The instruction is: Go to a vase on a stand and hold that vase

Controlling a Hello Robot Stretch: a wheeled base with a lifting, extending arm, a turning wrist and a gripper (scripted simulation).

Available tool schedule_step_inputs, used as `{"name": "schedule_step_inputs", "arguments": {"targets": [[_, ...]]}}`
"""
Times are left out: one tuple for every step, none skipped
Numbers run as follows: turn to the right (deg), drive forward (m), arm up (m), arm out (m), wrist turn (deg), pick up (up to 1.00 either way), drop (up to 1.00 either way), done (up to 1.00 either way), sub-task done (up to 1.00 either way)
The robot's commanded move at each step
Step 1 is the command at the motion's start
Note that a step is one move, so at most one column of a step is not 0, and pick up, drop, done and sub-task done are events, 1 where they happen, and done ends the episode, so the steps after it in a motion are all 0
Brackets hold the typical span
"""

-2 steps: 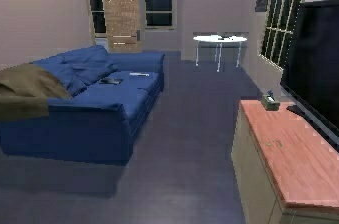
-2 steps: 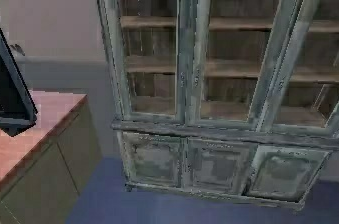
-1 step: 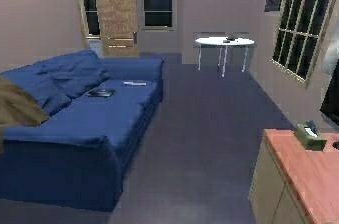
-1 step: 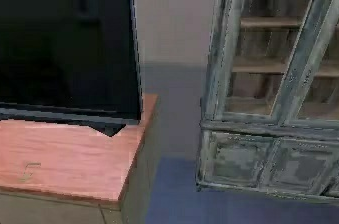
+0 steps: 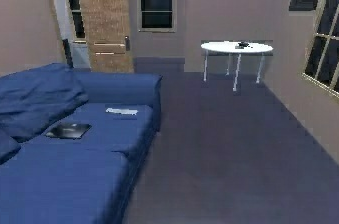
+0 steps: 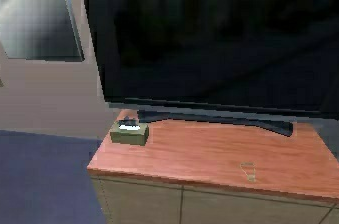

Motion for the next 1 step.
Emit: {"name": "schedule_step_inputs", "arguments": {"targets": [[0.0, 0.70, 0.00, 0.00, 0.0, 0.00, 0.00, 0.00, 0.00]]}}
